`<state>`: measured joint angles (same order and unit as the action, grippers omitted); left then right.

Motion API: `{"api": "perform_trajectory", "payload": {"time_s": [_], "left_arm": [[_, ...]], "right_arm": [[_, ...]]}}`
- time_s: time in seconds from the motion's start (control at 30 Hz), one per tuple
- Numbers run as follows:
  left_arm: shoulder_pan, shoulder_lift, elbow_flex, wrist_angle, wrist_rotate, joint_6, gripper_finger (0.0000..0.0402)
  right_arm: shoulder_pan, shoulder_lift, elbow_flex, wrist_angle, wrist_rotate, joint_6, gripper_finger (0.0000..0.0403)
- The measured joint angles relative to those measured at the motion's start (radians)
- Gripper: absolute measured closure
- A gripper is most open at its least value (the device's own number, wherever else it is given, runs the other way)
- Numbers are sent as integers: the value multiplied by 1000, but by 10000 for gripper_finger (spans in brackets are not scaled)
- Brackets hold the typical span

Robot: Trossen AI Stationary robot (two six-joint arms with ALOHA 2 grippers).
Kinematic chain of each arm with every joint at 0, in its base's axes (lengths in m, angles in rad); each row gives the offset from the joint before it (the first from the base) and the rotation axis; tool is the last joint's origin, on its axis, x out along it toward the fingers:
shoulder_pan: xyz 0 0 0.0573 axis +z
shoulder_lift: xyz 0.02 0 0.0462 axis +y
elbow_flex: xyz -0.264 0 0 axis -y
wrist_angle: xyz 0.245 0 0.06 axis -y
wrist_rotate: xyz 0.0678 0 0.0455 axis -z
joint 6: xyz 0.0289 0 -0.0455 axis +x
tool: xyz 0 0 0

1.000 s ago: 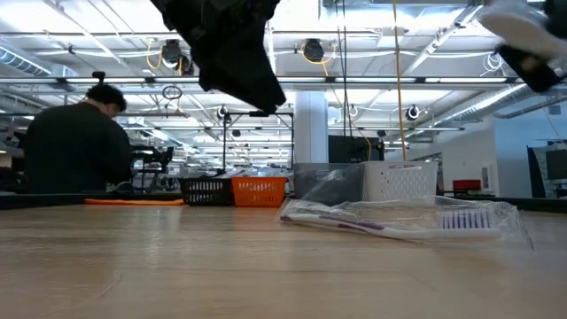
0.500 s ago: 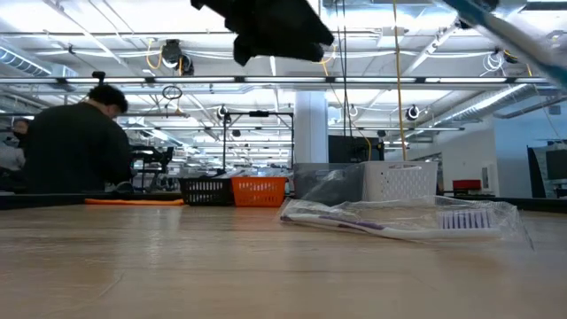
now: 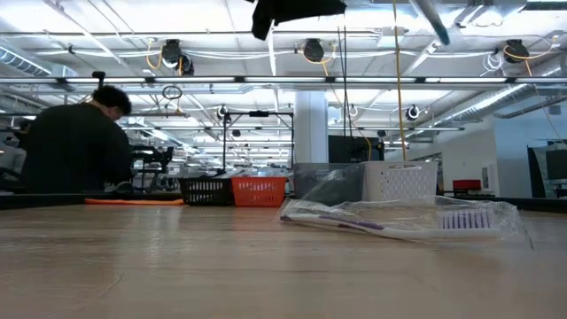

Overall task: Pick & Place Toothbrushes
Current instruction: Put the blue toothbrush into the orange bin

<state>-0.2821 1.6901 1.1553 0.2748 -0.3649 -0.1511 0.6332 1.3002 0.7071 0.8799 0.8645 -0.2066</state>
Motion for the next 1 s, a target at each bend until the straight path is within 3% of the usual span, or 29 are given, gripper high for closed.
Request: {"api": "perform_trajectory", "payload": {"time_s": [0.17,0.43,0.77,1.0], "left_arm": [[0,0,0,73,0,19,243],[10,0,0,195,0,19,243],[50,0,0,207,22,-8,244],[66,0,0,237,89,3,307]], "right_arm": [[-44,0,0,57,-8,-37,403],[-120,0,0,86,-129,-18,403],[-163,13,0,111,-163,-16,403],[-163,13,0,111,-163,-16,403]]}}
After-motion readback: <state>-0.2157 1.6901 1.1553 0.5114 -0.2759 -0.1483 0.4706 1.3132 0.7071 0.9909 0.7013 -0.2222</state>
